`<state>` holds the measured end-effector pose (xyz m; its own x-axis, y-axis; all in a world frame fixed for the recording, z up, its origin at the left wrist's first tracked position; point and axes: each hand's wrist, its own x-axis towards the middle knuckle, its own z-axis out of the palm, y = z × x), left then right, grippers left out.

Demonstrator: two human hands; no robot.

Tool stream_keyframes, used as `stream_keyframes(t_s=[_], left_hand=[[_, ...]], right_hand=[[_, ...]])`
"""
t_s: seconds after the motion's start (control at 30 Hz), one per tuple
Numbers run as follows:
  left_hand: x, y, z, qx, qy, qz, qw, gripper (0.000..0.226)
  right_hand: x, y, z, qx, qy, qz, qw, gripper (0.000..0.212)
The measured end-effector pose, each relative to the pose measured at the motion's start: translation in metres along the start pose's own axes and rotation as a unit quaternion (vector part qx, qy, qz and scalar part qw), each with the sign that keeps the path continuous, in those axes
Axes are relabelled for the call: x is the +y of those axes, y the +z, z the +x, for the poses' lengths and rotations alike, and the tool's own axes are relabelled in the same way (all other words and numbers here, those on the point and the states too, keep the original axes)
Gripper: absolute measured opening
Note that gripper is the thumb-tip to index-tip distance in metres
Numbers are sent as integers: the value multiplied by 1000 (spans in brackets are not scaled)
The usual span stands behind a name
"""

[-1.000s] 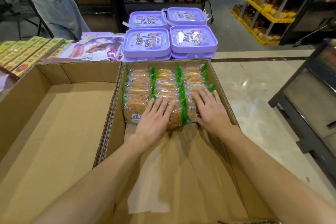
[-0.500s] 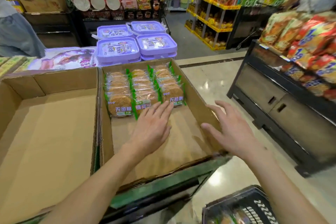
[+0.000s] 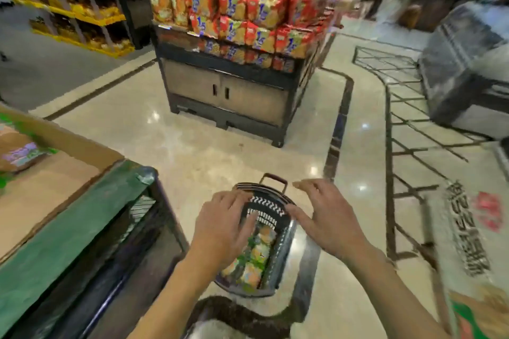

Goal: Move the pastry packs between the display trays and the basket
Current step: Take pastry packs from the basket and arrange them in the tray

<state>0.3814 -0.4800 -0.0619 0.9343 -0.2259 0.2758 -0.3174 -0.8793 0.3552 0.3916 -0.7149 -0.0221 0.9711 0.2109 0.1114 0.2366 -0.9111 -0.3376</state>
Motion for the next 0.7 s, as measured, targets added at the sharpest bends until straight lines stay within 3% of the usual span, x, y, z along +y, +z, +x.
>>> stream_keyframes(t_s=[0.13,0.3,0.47,0.6,0.7], left_hand=[[80,71,37,-26,15,-29,999,50],[165,143,81,-101,-22,-35,994,59],[186,169,91,-105,-97,-41,989,52],[145,167,95,-52,-218,-35,974,67],[108,168,93,-19,-304,-13,952,59]], right_hand=[[116,-11,-49,15,77,47,996,66],[237,-29,-71,-35,126,71,989,64],[283,-32,-32,-124,63,79,987,62],[284,-16,40,-182,-27,66,981,65],[272,3,102,-235,-118,46,964,67]])
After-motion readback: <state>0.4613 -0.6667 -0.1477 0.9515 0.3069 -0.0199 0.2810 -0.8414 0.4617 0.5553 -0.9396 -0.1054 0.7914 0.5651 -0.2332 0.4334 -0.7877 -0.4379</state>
